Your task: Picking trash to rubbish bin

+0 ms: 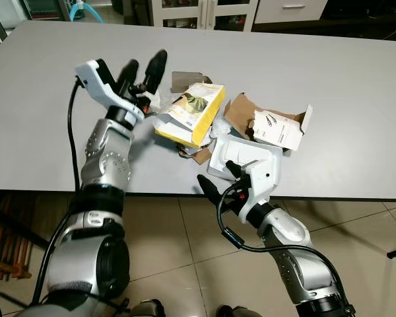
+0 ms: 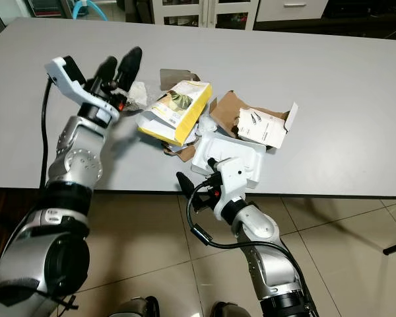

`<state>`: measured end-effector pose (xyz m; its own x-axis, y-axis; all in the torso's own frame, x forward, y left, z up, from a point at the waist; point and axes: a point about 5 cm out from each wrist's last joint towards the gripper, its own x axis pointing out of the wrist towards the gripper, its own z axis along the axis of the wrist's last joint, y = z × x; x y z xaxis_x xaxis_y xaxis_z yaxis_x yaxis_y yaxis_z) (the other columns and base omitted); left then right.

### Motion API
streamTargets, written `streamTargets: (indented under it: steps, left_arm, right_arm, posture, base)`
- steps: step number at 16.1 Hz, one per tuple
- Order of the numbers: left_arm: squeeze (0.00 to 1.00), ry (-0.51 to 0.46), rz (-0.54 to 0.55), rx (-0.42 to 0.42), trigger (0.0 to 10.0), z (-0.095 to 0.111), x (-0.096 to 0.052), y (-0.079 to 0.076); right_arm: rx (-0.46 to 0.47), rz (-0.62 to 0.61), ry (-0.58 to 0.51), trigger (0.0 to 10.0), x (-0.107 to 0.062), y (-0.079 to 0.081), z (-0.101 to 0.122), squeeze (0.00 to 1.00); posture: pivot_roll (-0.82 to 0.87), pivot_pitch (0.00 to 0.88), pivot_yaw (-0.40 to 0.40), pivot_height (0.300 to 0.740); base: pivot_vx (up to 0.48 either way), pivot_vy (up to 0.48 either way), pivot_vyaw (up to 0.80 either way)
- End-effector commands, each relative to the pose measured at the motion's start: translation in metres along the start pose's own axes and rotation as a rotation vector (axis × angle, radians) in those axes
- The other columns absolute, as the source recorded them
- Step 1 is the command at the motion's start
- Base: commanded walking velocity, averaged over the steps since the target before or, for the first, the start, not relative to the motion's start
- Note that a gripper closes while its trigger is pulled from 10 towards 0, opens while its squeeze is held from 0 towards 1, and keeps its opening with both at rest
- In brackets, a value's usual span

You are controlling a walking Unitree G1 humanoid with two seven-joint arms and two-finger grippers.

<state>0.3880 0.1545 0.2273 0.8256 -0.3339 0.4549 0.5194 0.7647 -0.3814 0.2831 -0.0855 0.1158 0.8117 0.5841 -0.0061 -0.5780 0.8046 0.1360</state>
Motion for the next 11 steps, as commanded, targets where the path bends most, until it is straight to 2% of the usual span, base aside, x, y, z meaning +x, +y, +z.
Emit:
streamTargets:
  steps: [1,4,6,7,9,10,11]
  left_arm:
    - [0.0,0.06,0.0,-0.003,10.0,-0.01,-0.003,0.001]
    - [0.0,0.178,0.102,0.032,10.0,-0.035,-0.011,0.006]
    - [0.0,0.229,0.111,0.004,10.0,-0.049,-0.013,0.003]
    - [0.0,0.282,0.124,0.027,10.0,-0.059,-0.016,0.002]
    - [0.0,0.342,0.052,0.238,10.0,-0.061,-0.014,-0.004]
    - [0.0,0.355,-0.001,0.285,10.0,-0.06,-0.013,-0.009]
    - [0.0,0.357,-0.037,0.254,10.0,-0.059,-0.011,-0.013]
  right_arm:
    - [-0.005,-0.005,0.001,10.0,0.001,-0.001,0.0,0.0]
    - [-0.008,-0.003,0.0,10.0,0.002,-0.002,0.001,0.0]
    - [-0.009,-0.001,0.002,10.0,0.002,-0.002,0.0,0.0]
    - [-0.01,-0.002,0.001,10.0,0.003,-0.002,0.0,0.0]
    - [-0.011,-0.006,-0.003,10.0,0.003,-0.003,0.001,0.0]
    - [-0.012,-0.007,-0.002,10.0,0.004,-0.004,0.001,0.0]
    - [-0.011,-0.007,-0.002,10.0,0.004,-0.003,0.0,0.0]
  posture:
    - [-0.07,0.125,-0.026,0.74]
    - [-0.07,0.121,-0.03,0.74]
    - [-0.07,0.119,-0.03,0.74]
    - [-0.08,0.118,-0.028,0.74]
    - [-0.07,0.117,-0.025,0.74]
    - [-0.07,0.114,-0.023,0.74]
    - [-0.06,0.113,-0.02,0.74]
  base:
    - [0.0,0.0,0.0]
    - [0.0,0.0,0.0]
    - [0.0,0.0,0.0]
    - [0.0,0.0,0.0]
    - [0.0,0.0,0.0]
    - [0.0,0.0,0.0]
    - [0.0,0.0,0.0]
